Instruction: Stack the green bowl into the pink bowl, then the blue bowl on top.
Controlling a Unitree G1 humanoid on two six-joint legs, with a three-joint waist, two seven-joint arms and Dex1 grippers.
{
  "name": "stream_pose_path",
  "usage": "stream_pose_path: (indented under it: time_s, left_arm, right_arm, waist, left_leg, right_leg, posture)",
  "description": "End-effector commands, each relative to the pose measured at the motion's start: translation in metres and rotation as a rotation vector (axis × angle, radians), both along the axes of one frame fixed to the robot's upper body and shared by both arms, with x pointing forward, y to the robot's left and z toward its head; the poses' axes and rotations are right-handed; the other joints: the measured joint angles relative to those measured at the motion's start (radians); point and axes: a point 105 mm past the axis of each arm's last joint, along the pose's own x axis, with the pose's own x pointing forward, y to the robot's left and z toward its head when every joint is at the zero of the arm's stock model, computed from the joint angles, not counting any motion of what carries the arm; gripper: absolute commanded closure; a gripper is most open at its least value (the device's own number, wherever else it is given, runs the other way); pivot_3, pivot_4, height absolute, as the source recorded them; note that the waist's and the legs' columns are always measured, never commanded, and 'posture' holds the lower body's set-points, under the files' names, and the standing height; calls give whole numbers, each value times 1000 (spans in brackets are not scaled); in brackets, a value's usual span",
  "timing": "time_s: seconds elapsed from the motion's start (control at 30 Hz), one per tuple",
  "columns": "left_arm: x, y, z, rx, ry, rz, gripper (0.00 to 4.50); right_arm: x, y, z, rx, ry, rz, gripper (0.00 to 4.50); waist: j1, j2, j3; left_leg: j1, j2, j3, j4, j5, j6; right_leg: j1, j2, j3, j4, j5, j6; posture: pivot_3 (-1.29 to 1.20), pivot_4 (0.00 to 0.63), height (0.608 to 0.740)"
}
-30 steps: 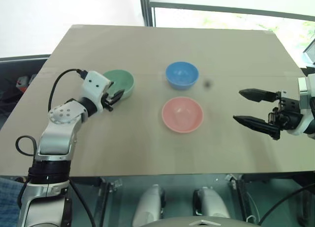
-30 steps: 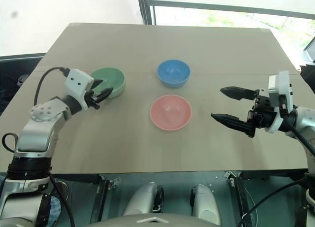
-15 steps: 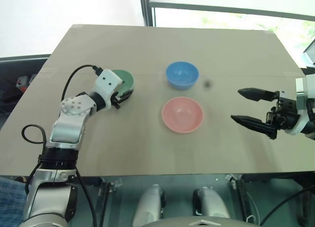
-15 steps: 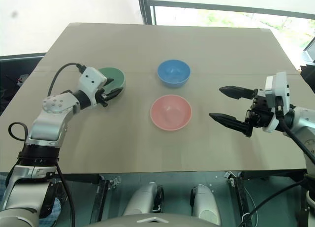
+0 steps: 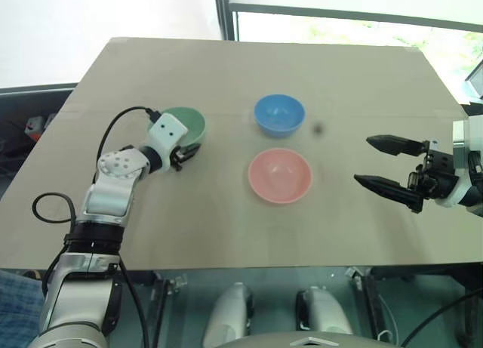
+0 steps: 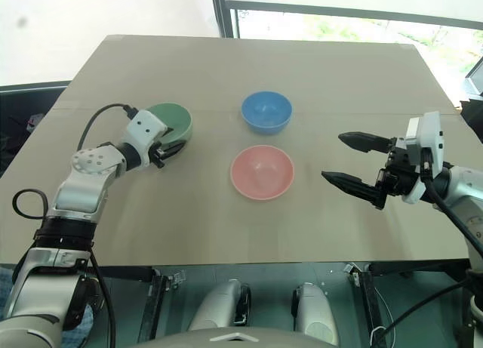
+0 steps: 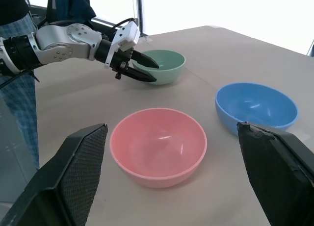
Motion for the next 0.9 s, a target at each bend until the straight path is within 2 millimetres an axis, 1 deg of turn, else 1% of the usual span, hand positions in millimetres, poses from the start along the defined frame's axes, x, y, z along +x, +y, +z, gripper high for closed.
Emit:
stream_pose_path:
  time_s: [0.03, 0.07, 0.1, 0.13, 0.17, 0.27, 0.4, 0.47, 0.57, 0.6, 0.67, 0.7, 0.77, 0.83, 0.9]
  left_arm:
    - [2, -6, 11, 7, -16, -34, 2824]
    - [3, -5, 10, 17, -15, -30, 3374]
    - [3, -6, 9, 23, -13, -32, 3707]
    - [3, -5, 9, 24, -13, -31, 3707]
    - [3, -6, 8, 22, -11, -31, 4428]
    - [2, -11, 7, 39, -19, -64, 4481]
    - [4, -34, 19, 2, -52, -158, 4481]
    - [5, -49, 33, -5, -96, -223, 4481]
    - [2, -83, 50, 26, -121, -375, 4481]
    - [-1, -97, 56, 28, -127, -442, 4481]
    - [-15, -126, 73, 26, -148, -597, 4481]
    - [-20, -135, 80, 23, -154, -648, 4481]
    - [-48, -159, 91, 20, -145, -848, 4481]
    - [-72, -171, 94, 52, -134, -1004, 4481]
    - [-90, -177, 89, 109, -111, -1113, 4481]
  right_arm:
    - [-3, 1, 7, -8, -41, 2, 0]
    - [-3, 0, 7, -13, -41, 0, 0]
    - [-3, 0, 7, -15, -42, -1, 0]
    - [-3, 0, 7, -14, -42, -3, 0]
    - [-3, 0, 7, -14, -42, -4, 0]
    - [-2, -1, 7, -20, -50, -21, 0]
    - [-1, -1, 8, -18, -50, -23, 0]
    - [-1, -1, 7, -17, -44, -20, 0]
    - [-1, 1, 6, -22, -38, -12, 0]
    - [0, 1, 5, -23, -36, -8, 0]
    - [1, 4, 6, -22, -34, 2, 0]
    - [1, 4, 6, -21, -34, 5, 0]
    - [2, 6, 6, -22, -33, 16, 0]
    - [2, 7, 6, -22, -32, 20, 0]
    - [4, 7, 7, -7, -25, 17, 0]
  waist:
    - [0, 0, 0]
    - [0, 0, 0]
    - [0, 0, 0]
    - [0, 0, 0]
    - [-1, 0, 0]
    - [0, 0, 0]
    - [2, 0, 0]
    - [4, 0, 0]
    - [5, -1, 0]
    - [3, -1, 0]
    - [2, -1, 0]
    - [2, -1, 0]
    - [0, -1, 0]
    - [-2, 0, 0]
    - [-5, 0, 0]
  left_leg:
    - [0, 0, 0, 0, 0, 0]
    - [0, 0, 0, 0, 0, 0]
    - [0, 0, 0, 0, 0, 0]
    - [0, 0, 0, 0, 0, 0]
    - [0, 0, 0, 0, 0, 0]
    - [0, 0, 0, 0, 0, 0]
    - [0, 0, 0, 0, 0, 0]
    - [-1, 0, 0, 1, 0, 0]
    - [-2, 0, -1, 2, 0, 0]
    - [-2, -1, -1, 2, 0, 0]
    - [-2, -1, 0, 2, 0, 1]
    - [-2, -1, 0, 2, 0, 1]
    - [-2, -1, 0, 3, -1, 1]
    - [-3, 0, 0, 2, -1, 1]
    - [-2, 0, 0, 2, -1, 1]
  right_leg:
    - [0, 0, 0, 0, 0, 0]
    - [0, 0, 0, 0, 0, 0]
    - [0, 0, 0, 0, 0, 0]
    - [0, 0, 0, 0, 0, 0]
    - [0, 0, 0, 0, 0, 0]
    - [0, 0, 0, 0, 0, 0]
    - [0, 0, 0, 0, 0, 0]
    - [0, 0, 0, 0, 0, 0]
    - [0, 0, -1, 0, 0, 0]
    - [0, 0, -1, 0, 0, 0]
    - [0, 0, -1, 0, 0, 0]
    - [0, 0, -1, 0, 0, 0]
    - [0, 0, -1, 0, 0, 0]
    - [0, 0, 0, 0, 0, 0]
    - [0, 1, 0, 0, 0, 0]
  posture:
    - [0, 150, 740]
    - [0, 150, 740]
    - [0, 150, 740]
    - [0, 150, 740]
    - [0, 150, 740]
    - [0, 150, 740]
    - [0, 150, 740]
    - [0, 150, 740]
    - [0, 150, 740]
    - [0, 150, 740]
    - [0, 150, 740]
    - [0, 150, 740]
    - [0, 150, 740]
    - [0, 150, 740]
    - [0, 150, 740]
